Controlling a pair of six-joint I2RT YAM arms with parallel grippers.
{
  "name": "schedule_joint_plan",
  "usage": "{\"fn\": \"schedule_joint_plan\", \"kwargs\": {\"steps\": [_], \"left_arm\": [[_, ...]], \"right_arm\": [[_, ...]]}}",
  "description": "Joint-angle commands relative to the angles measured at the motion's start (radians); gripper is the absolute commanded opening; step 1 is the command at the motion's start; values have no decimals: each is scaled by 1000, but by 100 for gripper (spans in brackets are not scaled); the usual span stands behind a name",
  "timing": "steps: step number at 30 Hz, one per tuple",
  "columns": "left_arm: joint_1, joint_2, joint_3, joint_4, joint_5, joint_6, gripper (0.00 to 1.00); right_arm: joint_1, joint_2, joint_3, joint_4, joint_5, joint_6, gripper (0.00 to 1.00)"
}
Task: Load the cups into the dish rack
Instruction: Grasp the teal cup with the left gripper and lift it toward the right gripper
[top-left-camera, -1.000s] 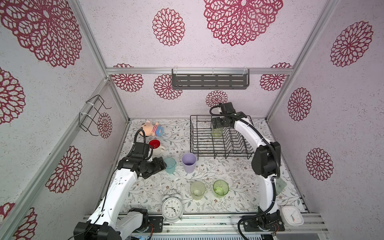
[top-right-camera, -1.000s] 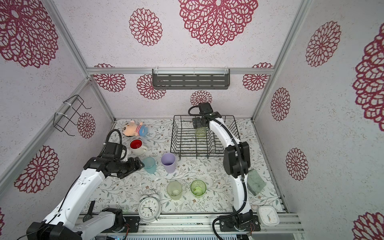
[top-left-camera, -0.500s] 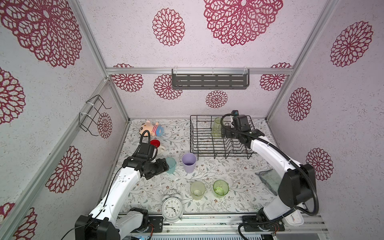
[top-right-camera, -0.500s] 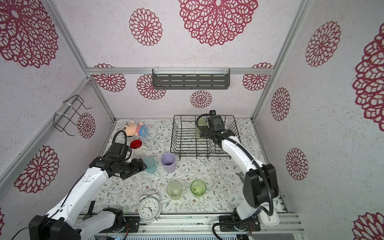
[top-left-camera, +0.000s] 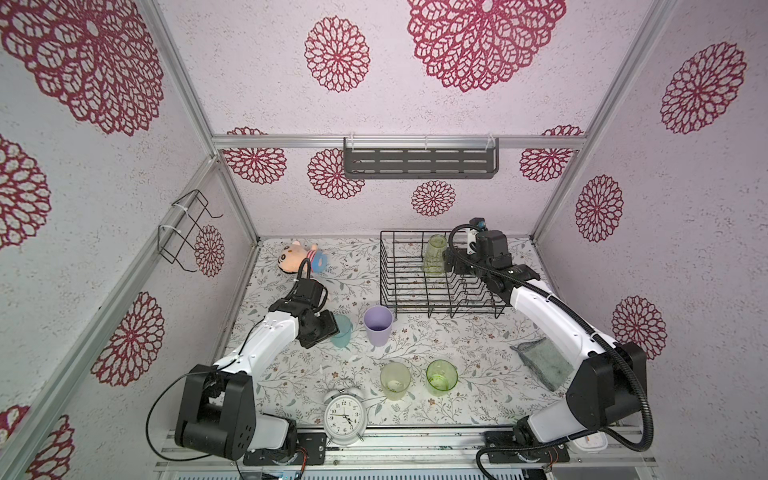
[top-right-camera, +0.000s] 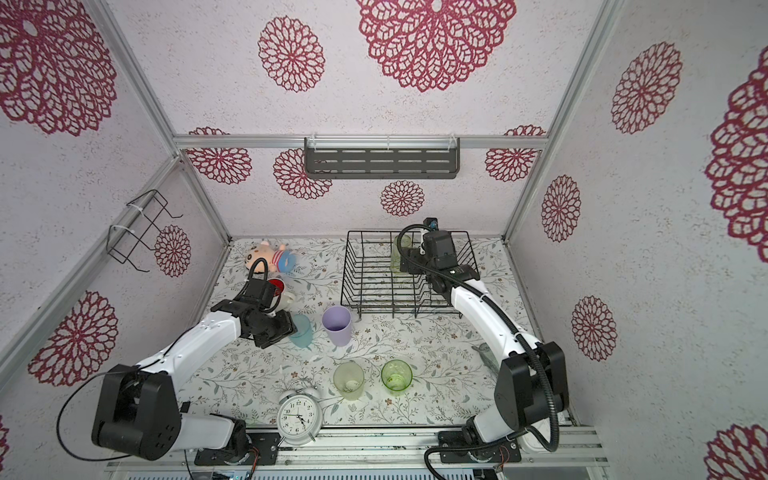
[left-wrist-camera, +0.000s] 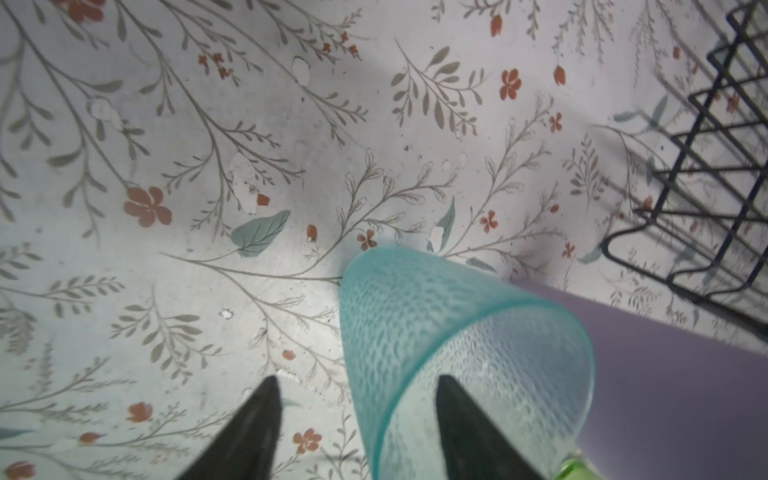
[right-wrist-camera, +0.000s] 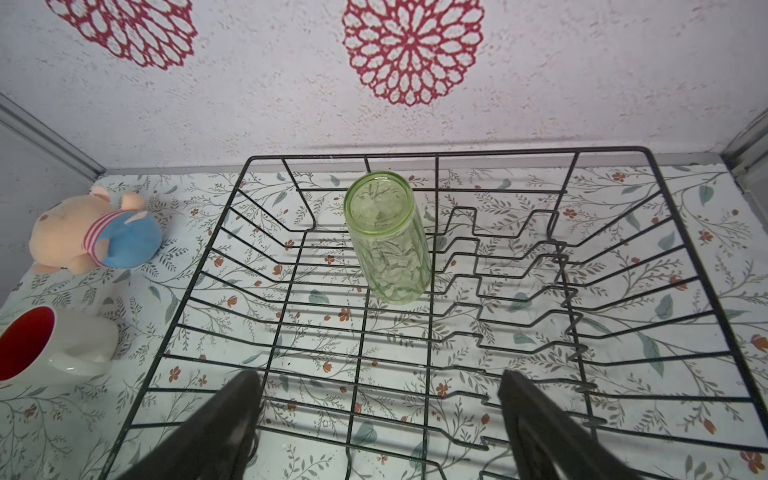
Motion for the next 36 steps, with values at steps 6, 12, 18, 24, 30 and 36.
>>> {"fn": "schedule_joint_plan", "kwargs": {"steps": [6,12,18,24,30,36], "left_arm": [[-8,-21,17,11,-41,30,12],[-7,-114,55,-81,-68,57,0],[-3,-249,114,-63,47,60,1],[16,-296,182,62,339,23,2],[18,-291,185,306,571,-108,3],[18,-282,151,488,676,-209,3]], "right_arm": [[9,-7,23,1,-55,22,85],[18,-20,15,32,-124,42,82],[57,-37,-7,147,-339,121,89],[125,-17,-16,303,-649,233,99],[158,-8,-29,439,-847,320,99],[161,22,-47,524,-913,470,99]]}}
